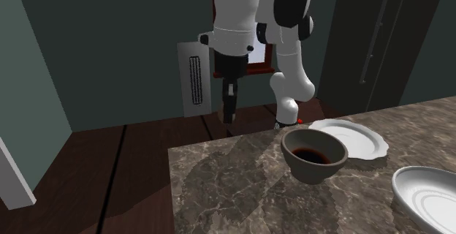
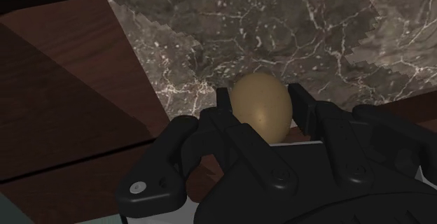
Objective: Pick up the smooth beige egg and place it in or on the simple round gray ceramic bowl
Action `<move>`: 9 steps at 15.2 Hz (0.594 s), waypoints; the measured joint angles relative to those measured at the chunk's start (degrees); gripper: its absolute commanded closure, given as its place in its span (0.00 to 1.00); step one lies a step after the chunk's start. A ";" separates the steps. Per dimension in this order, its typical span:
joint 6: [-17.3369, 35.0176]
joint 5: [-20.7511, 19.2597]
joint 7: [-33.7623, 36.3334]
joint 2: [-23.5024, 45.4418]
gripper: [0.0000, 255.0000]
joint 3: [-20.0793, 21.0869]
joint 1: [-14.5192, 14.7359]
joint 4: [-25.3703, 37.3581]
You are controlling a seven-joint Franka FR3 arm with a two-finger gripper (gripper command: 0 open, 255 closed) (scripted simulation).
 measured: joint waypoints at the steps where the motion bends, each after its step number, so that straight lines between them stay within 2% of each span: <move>1: -0.89 -0.30 0.06 0.51 1.00 0.02 0.34 1.32; 3: -2.62 -0.77 0.08 1.30 1.00 0.05 0.91 3.71; 9: -1.86 1.96 4.98 -3.72 1.00 2.24 2.63 -1.97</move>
